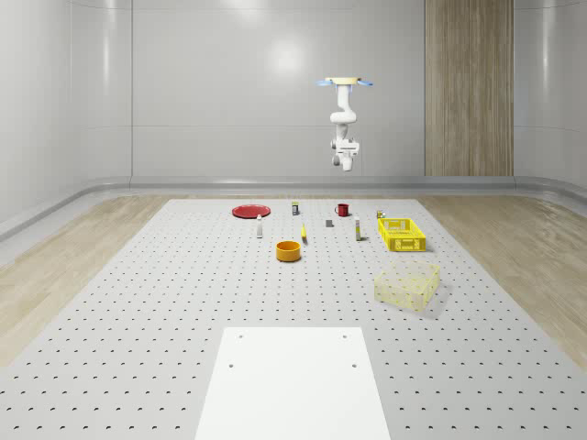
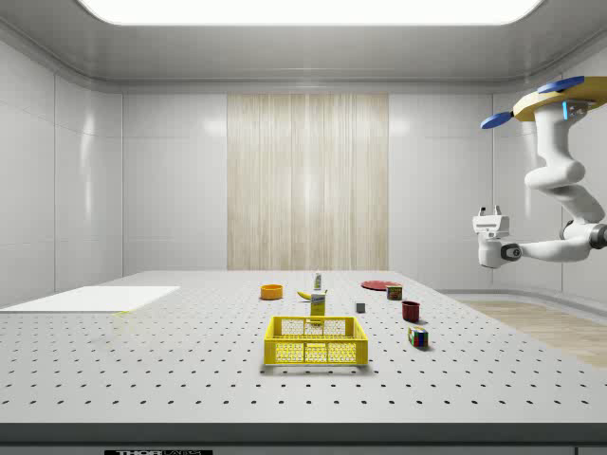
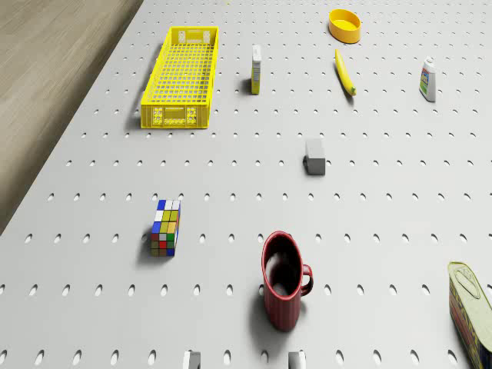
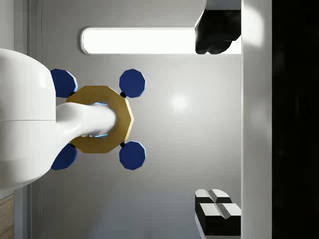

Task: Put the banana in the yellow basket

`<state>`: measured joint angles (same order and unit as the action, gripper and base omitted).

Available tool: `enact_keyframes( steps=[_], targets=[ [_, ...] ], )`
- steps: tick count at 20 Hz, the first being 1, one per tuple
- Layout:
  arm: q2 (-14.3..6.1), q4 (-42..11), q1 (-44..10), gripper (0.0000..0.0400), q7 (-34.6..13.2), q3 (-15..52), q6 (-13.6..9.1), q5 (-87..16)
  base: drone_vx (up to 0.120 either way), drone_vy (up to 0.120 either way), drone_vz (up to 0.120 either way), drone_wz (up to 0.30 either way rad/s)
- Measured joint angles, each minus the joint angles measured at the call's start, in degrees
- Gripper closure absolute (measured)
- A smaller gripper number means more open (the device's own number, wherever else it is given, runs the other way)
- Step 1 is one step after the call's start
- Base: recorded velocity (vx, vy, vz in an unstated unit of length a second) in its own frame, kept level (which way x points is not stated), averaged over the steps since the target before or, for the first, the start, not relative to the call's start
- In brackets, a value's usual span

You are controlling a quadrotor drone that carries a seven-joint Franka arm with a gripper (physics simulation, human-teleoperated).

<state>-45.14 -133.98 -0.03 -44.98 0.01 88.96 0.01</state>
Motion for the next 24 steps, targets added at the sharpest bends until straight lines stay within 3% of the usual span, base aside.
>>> enact_keyframes(
  steps=[6, 11, 16, 24],
  targets=[
    [1.4, 7.3, -0.2, 0.0000, 0.1, 0.1, -5.6, 0.1, 0.080, -0.120, 0.000, 0.000],
    [3.4, 12.7, -0.2, 0.0000, 0.1, 0.1, -8.8, 0.1, 0.120, -0.120, 0.000, 0.000],
    [4.5, 15.6, -0.3, 0.0000, 0.1, 0.2, -10.4, 0.1, 0.120, -0.120, 0.000, 0.000],
    [4.9, 16.9, -0.4, 0.0000, 0.2, 0.2, -10.9, 0.1, 0.120, -0.120, 0.000, 0.000]
  ],
)
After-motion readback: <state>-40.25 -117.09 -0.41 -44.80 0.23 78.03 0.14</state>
